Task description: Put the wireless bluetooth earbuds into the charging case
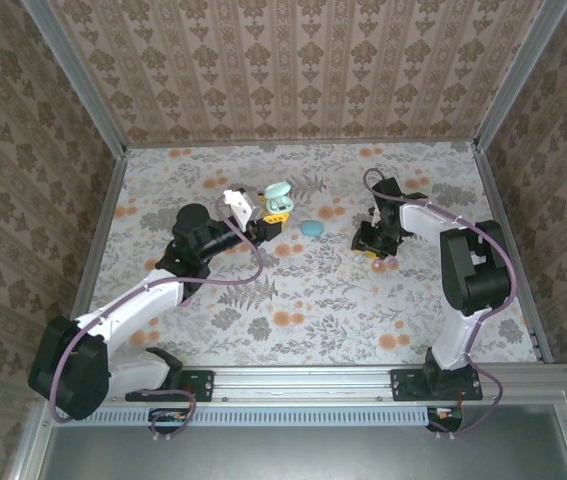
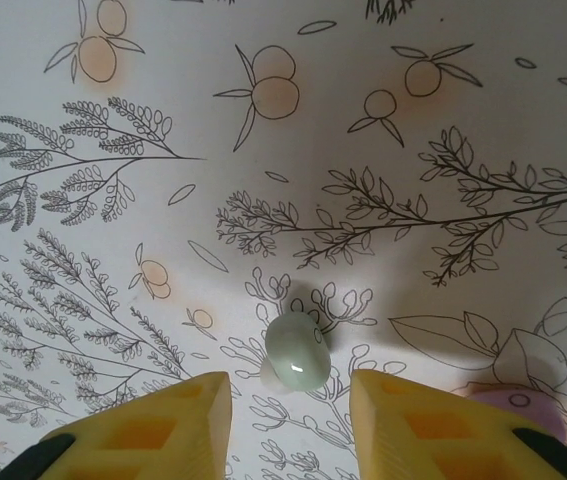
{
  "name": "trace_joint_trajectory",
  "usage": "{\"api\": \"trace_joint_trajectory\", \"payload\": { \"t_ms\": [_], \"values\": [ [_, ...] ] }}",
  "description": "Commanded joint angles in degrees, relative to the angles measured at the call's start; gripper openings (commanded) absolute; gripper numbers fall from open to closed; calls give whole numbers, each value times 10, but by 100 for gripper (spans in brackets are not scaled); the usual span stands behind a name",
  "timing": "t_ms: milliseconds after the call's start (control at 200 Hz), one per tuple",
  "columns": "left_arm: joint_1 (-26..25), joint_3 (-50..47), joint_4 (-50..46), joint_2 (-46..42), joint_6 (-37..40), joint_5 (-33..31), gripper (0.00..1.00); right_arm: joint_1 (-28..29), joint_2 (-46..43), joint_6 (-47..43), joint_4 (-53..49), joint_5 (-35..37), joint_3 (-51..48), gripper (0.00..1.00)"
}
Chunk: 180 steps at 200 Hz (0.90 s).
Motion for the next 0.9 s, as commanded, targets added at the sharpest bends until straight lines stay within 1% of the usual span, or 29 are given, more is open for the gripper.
{"api": "trace_joint_trajectory", "payload": {
  "t_ms": [0, 440, 680, 895],
  "values": [
    [3, 11, 6, 2, 10, 2, 21, 5, 19, -12, -4, 2, 3, 38],
    [3, 16, 5, 6, 9, 3, 21, 16, 42, -22, 17, -19, 11, 35],
    [3, 16, 3, 7, 9, 3, 21, 25, 32, -25, 12, -13, 24, 33],
    [3, 14, 3, 6, 11, 2, 21, 30, 31, -26, 10, -8, 33, 34]
  ]
}}
